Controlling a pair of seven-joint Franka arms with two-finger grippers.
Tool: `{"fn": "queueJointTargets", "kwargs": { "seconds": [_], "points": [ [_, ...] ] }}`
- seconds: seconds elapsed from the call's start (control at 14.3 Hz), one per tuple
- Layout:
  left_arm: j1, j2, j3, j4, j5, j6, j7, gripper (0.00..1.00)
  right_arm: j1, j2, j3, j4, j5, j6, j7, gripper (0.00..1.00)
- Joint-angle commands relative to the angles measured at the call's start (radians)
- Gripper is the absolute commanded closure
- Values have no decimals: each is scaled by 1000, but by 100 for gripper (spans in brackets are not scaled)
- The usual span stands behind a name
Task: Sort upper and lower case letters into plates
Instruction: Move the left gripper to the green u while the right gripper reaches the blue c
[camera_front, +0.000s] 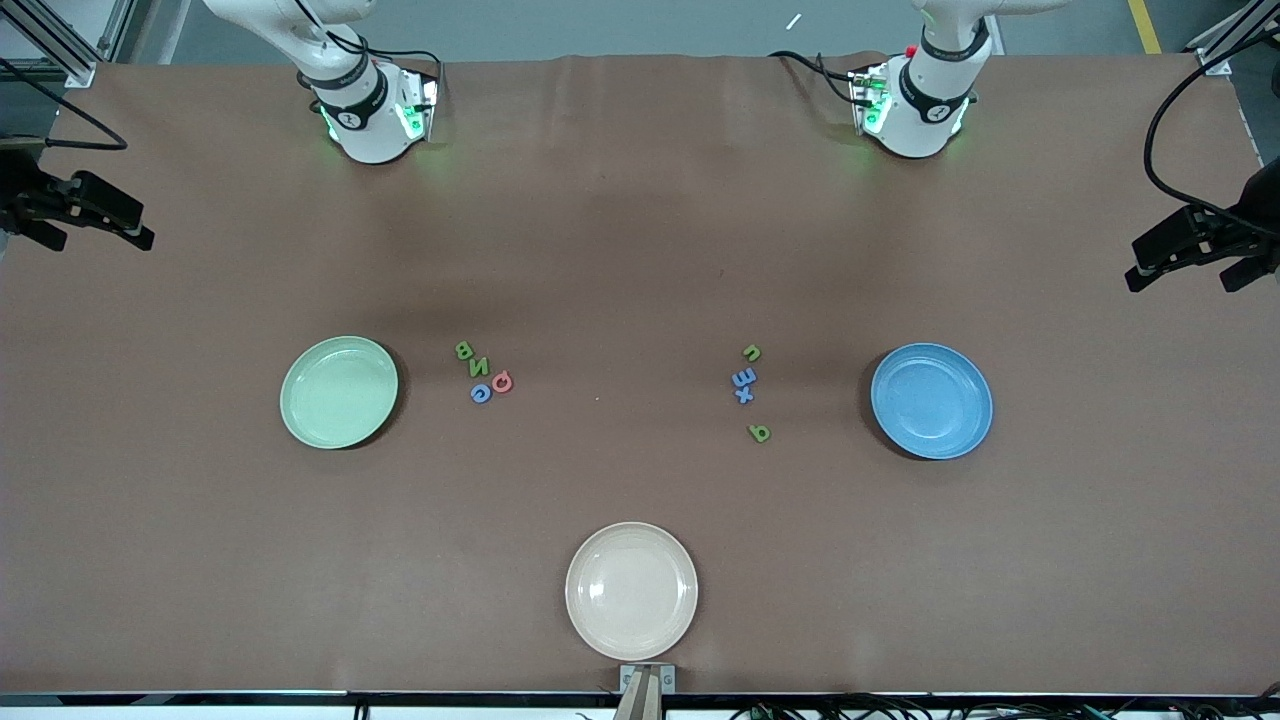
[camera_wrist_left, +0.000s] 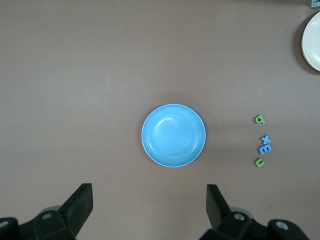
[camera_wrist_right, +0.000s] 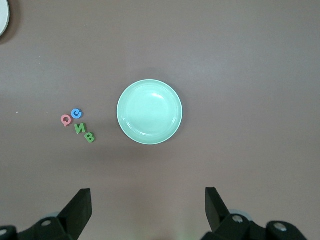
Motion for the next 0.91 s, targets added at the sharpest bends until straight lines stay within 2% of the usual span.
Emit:
{"fn": "queueJointTargets", "kwargs": {
  "seconds": [0.0, 0.28, 0.49, 0.63, 0.84],
  "points": [
    [2, 0, -1, 15, -1, -15, 3, 0, -3, -27, 3, -29, -15, 3, -19, 0],
    [2, 0, -1, 16, -4, -15, 3, 0, 0, -27, 3, -29, -22, -6, -19, 0],
    [-8, 5, -16, 7, -6, -25, -124, 0, -2, -27, 3, -31, -27, -14, -19, 0],
    [-15, 10, -48, -20, -12, -71, -169, 0, -2, -27, 4, -29, -25, -14, -17, 0],
    [-13, 2, -137, -106, -14, -69, -180, 0, -2, -27, 4, -29, -21, -17, -14, 0]
  ]
}}
